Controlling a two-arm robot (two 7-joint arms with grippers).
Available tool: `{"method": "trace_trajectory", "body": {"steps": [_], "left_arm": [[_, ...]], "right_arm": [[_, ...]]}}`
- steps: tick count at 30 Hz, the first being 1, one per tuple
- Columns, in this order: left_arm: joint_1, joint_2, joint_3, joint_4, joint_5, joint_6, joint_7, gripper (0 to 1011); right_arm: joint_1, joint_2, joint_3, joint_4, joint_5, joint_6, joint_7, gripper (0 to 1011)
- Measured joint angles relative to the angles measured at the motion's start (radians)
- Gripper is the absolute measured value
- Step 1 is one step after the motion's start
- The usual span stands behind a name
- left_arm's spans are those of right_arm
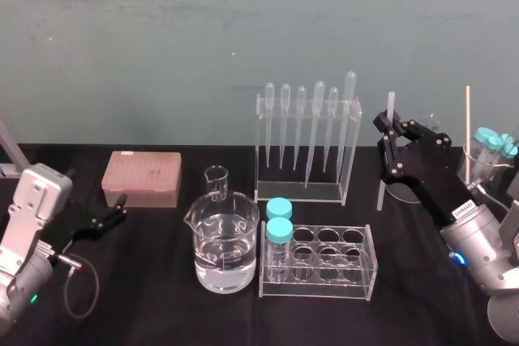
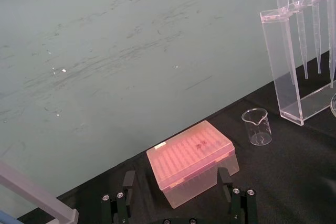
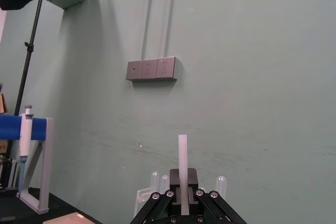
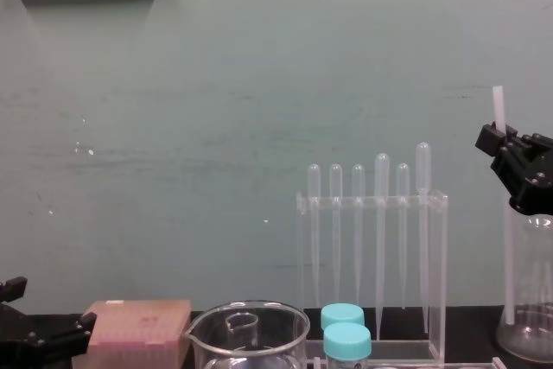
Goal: Pick up the stirring rod with one hand, then place it down.
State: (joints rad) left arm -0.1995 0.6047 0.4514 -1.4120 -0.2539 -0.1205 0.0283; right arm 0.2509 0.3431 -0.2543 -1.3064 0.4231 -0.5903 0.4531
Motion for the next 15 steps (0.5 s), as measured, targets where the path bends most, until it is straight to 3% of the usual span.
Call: {"method": "trace_trajectory", "body": {"steps": [7,15], "left_arm": [[0.000,0.000,0.000,0.000,0.000,0.000,0.000,1000],[0.000,0.000,0.000,0.000,0.000,0.000,0.000,1000]], "right_arm": [[-0.002,-0.004,0.009,-0.007,0.003,0.020,0.002,67],[-0.034,0.015,0.024,-0.071,0.029,0.070,0.050,67]]}}
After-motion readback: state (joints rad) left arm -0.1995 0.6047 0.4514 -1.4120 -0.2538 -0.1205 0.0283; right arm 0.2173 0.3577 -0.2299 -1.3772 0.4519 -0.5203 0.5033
